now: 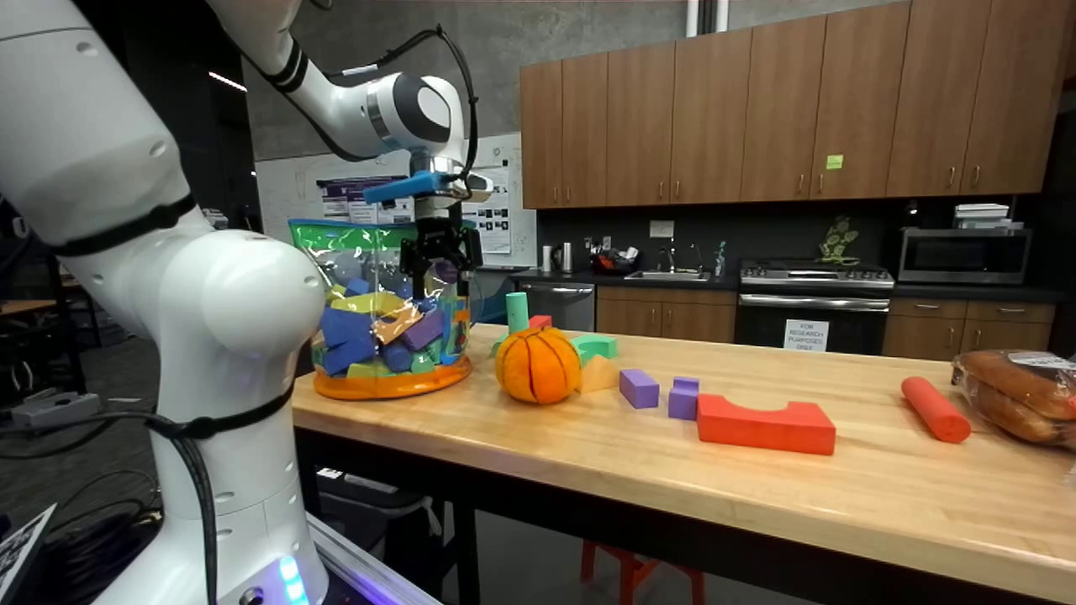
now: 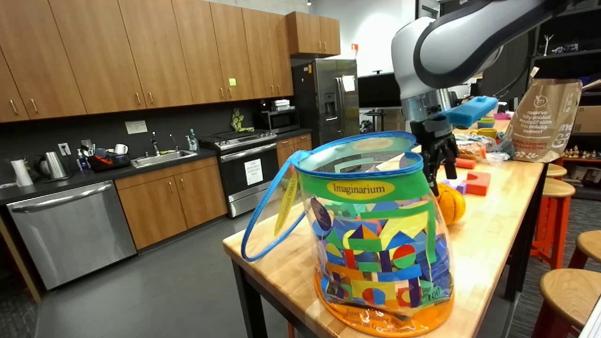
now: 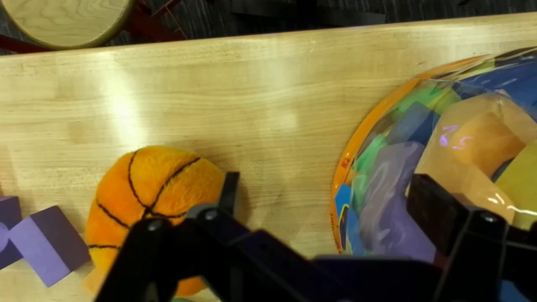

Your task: Remove one green toy block from the toy bag

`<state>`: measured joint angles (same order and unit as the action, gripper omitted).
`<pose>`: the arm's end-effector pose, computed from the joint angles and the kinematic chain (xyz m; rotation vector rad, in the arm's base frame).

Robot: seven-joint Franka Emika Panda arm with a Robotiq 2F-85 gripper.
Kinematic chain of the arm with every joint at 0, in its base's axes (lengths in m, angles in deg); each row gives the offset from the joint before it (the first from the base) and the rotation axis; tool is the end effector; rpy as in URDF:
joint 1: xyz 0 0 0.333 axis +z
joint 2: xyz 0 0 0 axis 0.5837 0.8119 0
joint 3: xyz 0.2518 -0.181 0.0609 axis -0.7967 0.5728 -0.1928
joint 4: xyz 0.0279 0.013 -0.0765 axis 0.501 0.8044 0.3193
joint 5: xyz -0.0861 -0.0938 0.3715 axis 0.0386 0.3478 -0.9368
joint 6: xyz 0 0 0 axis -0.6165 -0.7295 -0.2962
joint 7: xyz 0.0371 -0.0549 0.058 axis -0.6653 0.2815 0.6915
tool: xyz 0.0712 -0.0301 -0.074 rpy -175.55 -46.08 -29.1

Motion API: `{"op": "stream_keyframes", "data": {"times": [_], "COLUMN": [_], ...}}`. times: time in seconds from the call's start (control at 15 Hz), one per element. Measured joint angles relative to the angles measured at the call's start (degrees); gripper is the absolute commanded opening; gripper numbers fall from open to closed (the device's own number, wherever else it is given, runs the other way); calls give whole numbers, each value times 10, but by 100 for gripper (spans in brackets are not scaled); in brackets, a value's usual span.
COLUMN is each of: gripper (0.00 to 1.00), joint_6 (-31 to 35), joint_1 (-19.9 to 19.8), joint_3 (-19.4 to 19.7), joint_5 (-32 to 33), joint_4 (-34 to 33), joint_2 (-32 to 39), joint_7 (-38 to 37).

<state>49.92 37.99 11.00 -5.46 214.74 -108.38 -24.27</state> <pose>0.3594 0.0619 0.4335 2.9939 0.1415 -0.2716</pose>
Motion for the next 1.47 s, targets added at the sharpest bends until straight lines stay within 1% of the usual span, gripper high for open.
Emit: {"op": "stream_keyframes", "data": {"times": [0.27, 0.47, 0.87, 1.0, 1.2, 1.47], "gripper": [100, 100, 100, 100, 100, 100], "joint_6": [-58, -104, -190, -196, -195, -193], "joint_1": [0, 0, -1, -1, -1, 4], "joint_3": [5, 4, -8, -21, -54, -104], "joint_5": [-13, -13, 3, 18, 50, 88], "joint_4": [-47, -93, -186, -218, -268, -334], "joint_2": [-11, -31, -68, -69, -53, 0], "joint_7": [-14, -44, -99, -102, -102, -105]}}
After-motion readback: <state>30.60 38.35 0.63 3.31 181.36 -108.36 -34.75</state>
